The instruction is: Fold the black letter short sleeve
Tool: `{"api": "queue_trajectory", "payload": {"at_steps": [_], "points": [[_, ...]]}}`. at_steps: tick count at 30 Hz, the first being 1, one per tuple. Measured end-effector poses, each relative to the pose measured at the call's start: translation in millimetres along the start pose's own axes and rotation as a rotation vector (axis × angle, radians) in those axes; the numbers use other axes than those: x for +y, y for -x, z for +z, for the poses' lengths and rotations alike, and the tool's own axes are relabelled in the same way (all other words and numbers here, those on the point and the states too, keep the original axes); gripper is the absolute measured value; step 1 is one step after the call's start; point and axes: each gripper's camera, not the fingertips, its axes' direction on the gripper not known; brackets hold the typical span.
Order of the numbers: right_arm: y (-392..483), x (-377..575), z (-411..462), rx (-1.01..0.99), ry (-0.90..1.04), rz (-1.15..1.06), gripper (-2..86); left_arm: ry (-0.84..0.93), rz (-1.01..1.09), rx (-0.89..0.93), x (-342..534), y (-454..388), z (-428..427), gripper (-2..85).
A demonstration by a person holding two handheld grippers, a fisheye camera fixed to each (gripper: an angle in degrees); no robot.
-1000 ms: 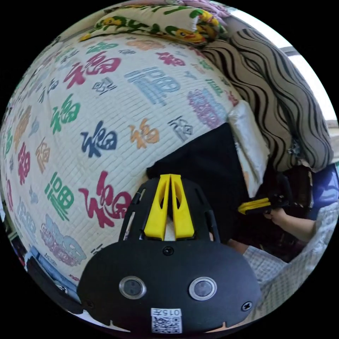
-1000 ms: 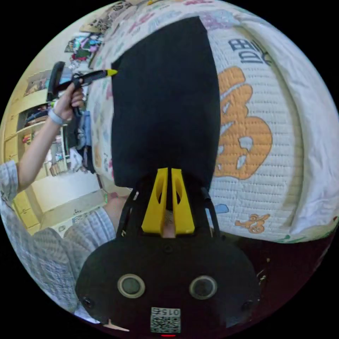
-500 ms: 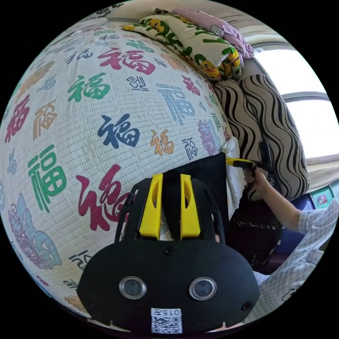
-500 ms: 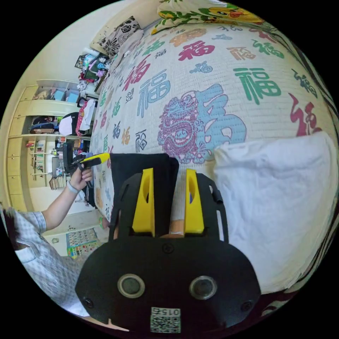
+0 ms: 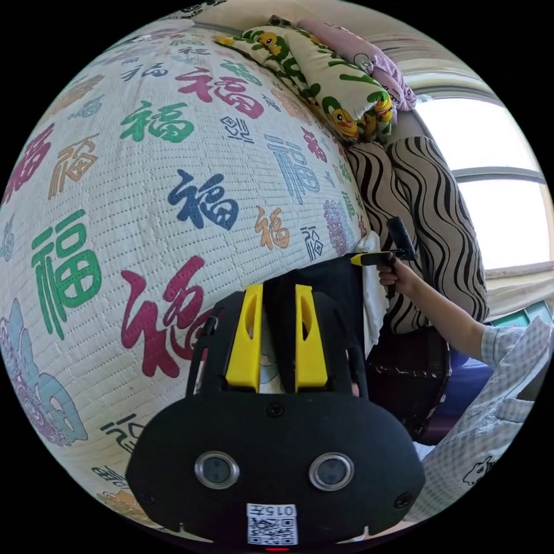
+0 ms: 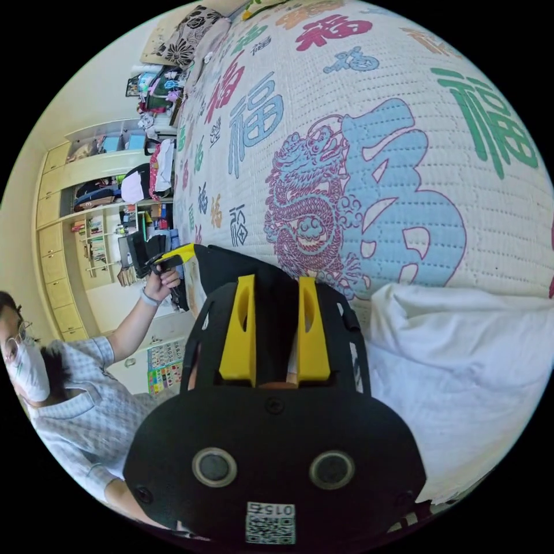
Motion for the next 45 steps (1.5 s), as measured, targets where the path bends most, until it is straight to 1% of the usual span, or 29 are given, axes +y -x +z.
{"api": "queue_trajectory", "payload": {"at_steps": [3,4,6,9,14,18,20,22,24,26,29,30,32,33,34,37,38,42,43,45], "points": [[-1.7,-4.6,-2.3,-0.072,0.018,-0.009,9.6,0.09,-0.02,0.013,3.0,9.4,8.4,11.3],[-3.2,-7.8,0.2,-0.12,0.036,0.003,9.0,0.081,-0.016,0.001,4.5,10.4,7.6,11.1],[-2.6,-12.6,4.0,-0.121,0.044,0.016,8.7,0.092,-0.012,0.017,4.5,13.6,4.6,9.6],[2.6,-18.9,6.8,-0.111,0.059,-0.002,6.9,0.106,-0.03,0.155,3.1,21.6,1.1,3.9],[22.5,-25.5,-6.3,-0.057,0.029,-0.049,5.5,0.137,0.115,0.082,-7.7,5.5,-20.2,1.0],[38.7,-29.7,-33.9,-0.067,-0.112,-0.1,5.4,-0.014,0.151,0.132,-25.5,-0.3,-62.7,0.0],[50.3,-29.0,-45.7,-0.039,-0.159,-0.132,5.4,-0.068,0.214,0.109,-29.4,-11.1,-82.0,-0.4],[53.5,-26.3,-45.3,-0.026,-0.142,-0.13,5.5,-0.134,0.248,0.052,-24.9,-18.9,-106.8,-0.6],[52.9,-22.0,-40.2,-0.012,-0.14,-0.111,5.7,-0.175,0.199,0.102,-16.2,-9.7,-121.9,-0.4],[46.1,-16.5,-33.2,-0.041,-0.197,-0.043,6.4,-0.159,0.123,0.15,-3.7,3.2,-125.9,0.2],[36.0,-2.2,-24.4,-0.04,-0.279,0.081,8.6,-0.112,0.02,0.16,30.3,15.4,-121.8,5.6],[35.2,2.3,-21.6,-0.023,-0.286,0.09,9.1,-0.082,-0.003,0.166,46.3,17.1,-115.9,7.6],[28.1,18.9,-3.0,0.034,-0.249,0.119,10.4,-0.04,-0.031,0.154,67.9,18.6,-104.7,8.8],[25.0,21.7,2.4,0.022,-0.232,0.127,10.6,-0.031,-0.048,0.151,78.3,20.1,-98.5,9.2],[19.2,25.9,10.1,-0.031,-0.225,0.138,10.9,-0.045,-0.071,0.163,84.0,22.1,-95.5,9.5],[17.2,27.1,14.2,-0.117,-0.323,0.116,11.3,-0.138,-0.097,0.202,79.7,21.3,-99.6,10.3],[19.0,21.7,18.1,-0.116,-0.317,0.101,11.4,-0.148,-0.092,0.2,76.5,19.7,-100.3,10.4],[25.7,4.3,39.8,-0.122,-0.242,0.063,11.4,-0.066,-0.012,0.167,55.3,0.9,-87.6,10.6],[27.1,2.0,47.8,-0.151,-0.231,0.051,11.1,-0.058,0.014,0.194,56.0,-3.2,-86.6,9.9],[25.9,1.4,59.8,-0.173,-0.213,0.063,8.6,-0.059,-0.005,0.25,63.5,-3.9,-87.3,8.7]]}}
